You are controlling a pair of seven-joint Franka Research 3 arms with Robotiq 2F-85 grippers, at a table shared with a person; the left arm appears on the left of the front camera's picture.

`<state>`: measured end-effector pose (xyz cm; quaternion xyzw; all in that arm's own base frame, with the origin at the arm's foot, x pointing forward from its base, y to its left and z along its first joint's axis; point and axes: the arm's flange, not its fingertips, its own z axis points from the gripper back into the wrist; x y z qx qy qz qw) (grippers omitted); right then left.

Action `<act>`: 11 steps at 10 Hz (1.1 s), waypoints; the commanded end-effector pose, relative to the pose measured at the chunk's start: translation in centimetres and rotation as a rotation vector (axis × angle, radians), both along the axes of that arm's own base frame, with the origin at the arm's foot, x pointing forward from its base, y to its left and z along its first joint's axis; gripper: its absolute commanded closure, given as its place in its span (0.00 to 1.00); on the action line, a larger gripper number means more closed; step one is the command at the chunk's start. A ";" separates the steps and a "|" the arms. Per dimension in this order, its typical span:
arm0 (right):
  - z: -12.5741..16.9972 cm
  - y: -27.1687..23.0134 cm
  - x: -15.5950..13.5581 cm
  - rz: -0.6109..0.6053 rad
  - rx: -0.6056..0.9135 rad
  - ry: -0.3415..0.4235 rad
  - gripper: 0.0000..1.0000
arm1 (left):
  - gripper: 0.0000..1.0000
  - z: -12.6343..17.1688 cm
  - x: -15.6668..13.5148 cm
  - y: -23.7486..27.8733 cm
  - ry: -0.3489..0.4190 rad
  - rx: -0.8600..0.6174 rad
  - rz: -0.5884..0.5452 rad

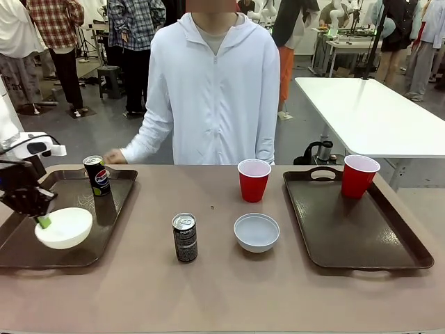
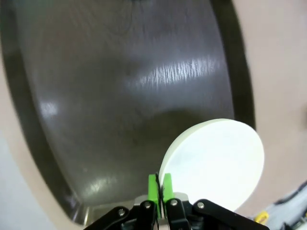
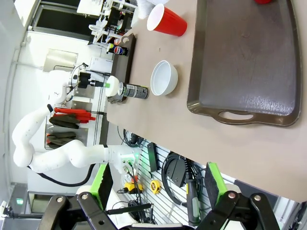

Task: Prepare tableware on both trays.
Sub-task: Pick up a Picnic Bowl from the table and place it on a Handle tray.

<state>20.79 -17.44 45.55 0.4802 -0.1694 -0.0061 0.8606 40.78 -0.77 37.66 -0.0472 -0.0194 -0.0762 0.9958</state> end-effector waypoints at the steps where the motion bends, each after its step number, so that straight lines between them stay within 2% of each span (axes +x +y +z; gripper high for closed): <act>1: 0.0 -0.1 0.0 0.005 0.015 -0.019 0.00 | 1.00 -1.9 1.1 -1.3 -0.067 -0.017 0.040; 2: 0.0 -0.1 0.0 0.005 0.015 -0.019 0.00 | 1.00 -2.3 1.5 -1.6 -0.083 -0.026 0.044; 4: 0.0 -0.1 0.0 0.005 0.015 -0.019 0.00 | 1.00 -3.0 2.2 -1.9 -0.065 -0.017 0.048; 5: 0.0 -0.1 0.0 0.005 0.015 -0.019 0.00 | 0.56 -3.2 2.2 -2.0 -0.052 -0.015 0.048; 6: 0.0 -0.1 0.0 0.005 0.015 -0.019 0.00 | 0.36 -3.1 2.2 -2.0 -0.049 -0.013 0.047; 7: 0.0 -0.1 0.0 0.005 0.015 -0.019 0.00 | 0.00 -2.8 1.8 -1.8 -0.035 -0.012 0.039; 9: 0.0 -0.1 0.0 0.005 0.015 -0.019 0.00 | 0.00 -1.1 0.0 -1.5 0.001 0.005 0.002; 10: 0.0 -0.1 0.0 0.005 0.015 -0.019 0.00 | 0.54 0.2 -1.1 -1.4 0.004 0.018 -0.024; 11: 0.0 -0.1 0.0 0.005 0.015 -0.019 0.00 | 0.45 1.4 -2.0 -1.5 0.008 0.030 -0.046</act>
